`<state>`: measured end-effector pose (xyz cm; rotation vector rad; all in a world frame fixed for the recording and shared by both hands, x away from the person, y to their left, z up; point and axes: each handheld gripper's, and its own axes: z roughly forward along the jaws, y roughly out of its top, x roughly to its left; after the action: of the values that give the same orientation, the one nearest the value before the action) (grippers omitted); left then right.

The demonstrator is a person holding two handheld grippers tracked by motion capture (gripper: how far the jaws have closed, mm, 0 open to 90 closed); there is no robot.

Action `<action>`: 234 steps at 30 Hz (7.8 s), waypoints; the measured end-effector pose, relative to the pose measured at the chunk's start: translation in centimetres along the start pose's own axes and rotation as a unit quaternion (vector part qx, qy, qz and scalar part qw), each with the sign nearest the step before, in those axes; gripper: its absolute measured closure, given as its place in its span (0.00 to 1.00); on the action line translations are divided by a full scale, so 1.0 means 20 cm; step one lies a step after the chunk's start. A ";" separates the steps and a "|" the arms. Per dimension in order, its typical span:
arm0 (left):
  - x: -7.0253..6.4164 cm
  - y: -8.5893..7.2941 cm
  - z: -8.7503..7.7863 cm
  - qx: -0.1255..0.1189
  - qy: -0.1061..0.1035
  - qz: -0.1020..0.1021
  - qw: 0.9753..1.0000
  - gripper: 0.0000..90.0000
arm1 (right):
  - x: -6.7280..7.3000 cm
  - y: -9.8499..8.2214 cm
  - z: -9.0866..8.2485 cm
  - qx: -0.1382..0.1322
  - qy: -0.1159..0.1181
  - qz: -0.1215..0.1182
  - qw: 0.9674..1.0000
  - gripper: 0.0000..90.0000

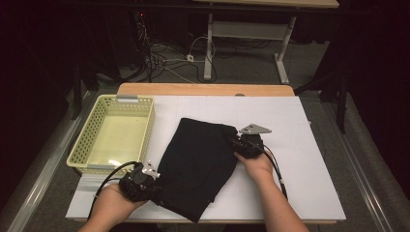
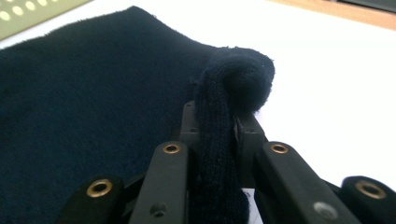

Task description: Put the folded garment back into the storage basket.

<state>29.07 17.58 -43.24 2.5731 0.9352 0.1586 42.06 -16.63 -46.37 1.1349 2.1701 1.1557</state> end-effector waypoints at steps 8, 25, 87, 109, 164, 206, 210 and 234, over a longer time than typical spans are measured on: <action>0.01 0.03 0.02 0.026 -0.003 0.010 1.000 0.82 | -0.01 -0.06 0.03 0.009 -0.011 -0.002 1.000 0.88; 0.04 0.07 0.00 0.042 -0.023 -0.002 0.999 0.82 | 0.00 -0.05 0.01 0.007 -0.014 -0.012 1.000 0.88; 0.19 0.22 -0.31 0.124 -0.028 -0.023 0.992 0.82 | 0.25 0.26 -0.04 -0.049 -0.010 -0.084 0.995 0.88; 0.23 0.34 -0.42 0.152 -0.020 -0.001 0.988 0.82 | 0.25 0.37 -0.10 -0.076 -0.009 -0.084 0.993 0.88; 0.51 -0.08 -0.83 0.132 0.024 -0.081 0.988 0.82 | 0.69 0.82 0.17 -0.117 0.040 -0.136 0.983 0.88; 0.81 -0.29 -0.82 0.082 0.052 -0.186 0.978 0.81 | 0.88 1.15 0.72 -0.104 0.068 -0.171 0.977 0.88; 0.81 -0.31 -0.72 0.100 0.055 -0.184 0.976 0.81 | 0.88 1.12 0.80 -0.083 0.074 -0.167 0.980 0.87; 0.83 -0.32 -0.70 0.102 0.058 -0.206 0.972 0.36 | 0.80 1.04 0.89 -0.040 0.081 -0.104 0.991 0.18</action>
<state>34.64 37.19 -33.48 2.5011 1.5785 0.0991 54.68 11.54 -39.03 0.7848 2.2766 1.2640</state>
